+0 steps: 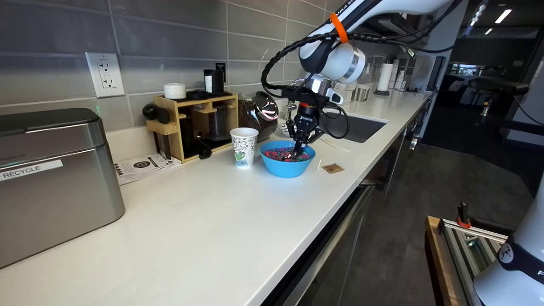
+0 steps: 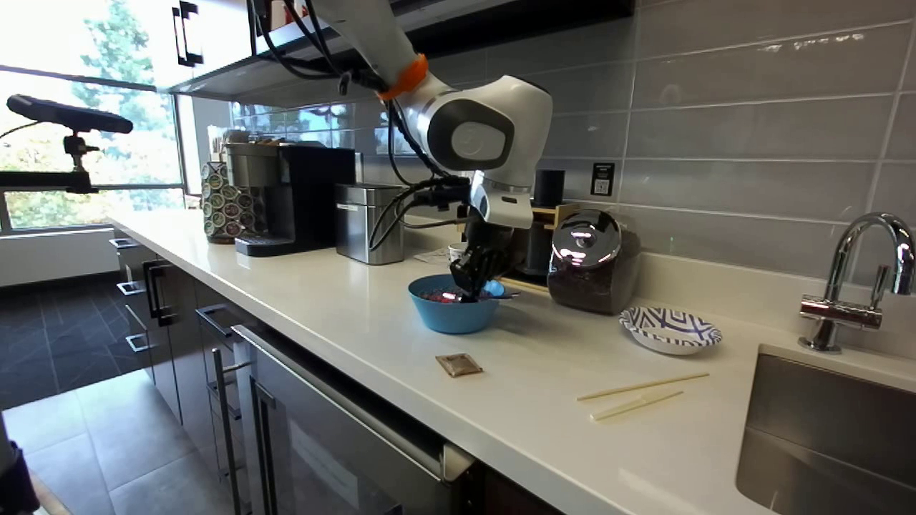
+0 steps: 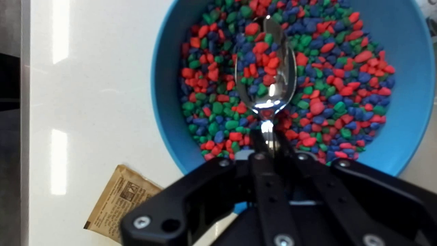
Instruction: Use the spoon to get some cereal from the blue bowl and put it in the coffee cup on the left.
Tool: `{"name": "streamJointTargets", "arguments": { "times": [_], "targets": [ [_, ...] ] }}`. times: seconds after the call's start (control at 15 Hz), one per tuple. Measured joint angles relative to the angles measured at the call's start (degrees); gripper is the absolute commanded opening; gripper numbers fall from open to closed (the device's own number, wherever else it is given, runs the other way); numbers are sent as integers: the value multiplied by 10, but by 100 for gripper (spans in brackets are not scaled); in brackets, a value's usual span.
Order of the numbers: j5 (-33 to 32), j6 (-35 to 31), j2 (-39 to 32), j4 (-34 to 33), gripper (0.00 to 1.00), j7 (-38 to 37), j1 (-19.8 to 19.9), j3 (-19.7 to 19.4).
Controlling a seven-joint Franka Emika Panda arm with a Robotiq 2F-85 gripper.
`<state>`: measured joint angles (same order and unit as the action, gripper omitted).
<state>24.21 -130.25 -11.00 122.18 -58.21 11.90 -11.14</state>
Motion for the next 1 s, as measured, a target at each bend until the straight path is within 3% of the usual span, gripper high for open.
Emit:
{"name": "streamJointTargets", "arguments": {
  "times": [0.6, 1.0],
  "targets": [
    [-2, 0, 0, -1, 2, 0, 0, -2],
    [-22, -1, 2, -8, 2, -61, -3, -7]
  ]
}}
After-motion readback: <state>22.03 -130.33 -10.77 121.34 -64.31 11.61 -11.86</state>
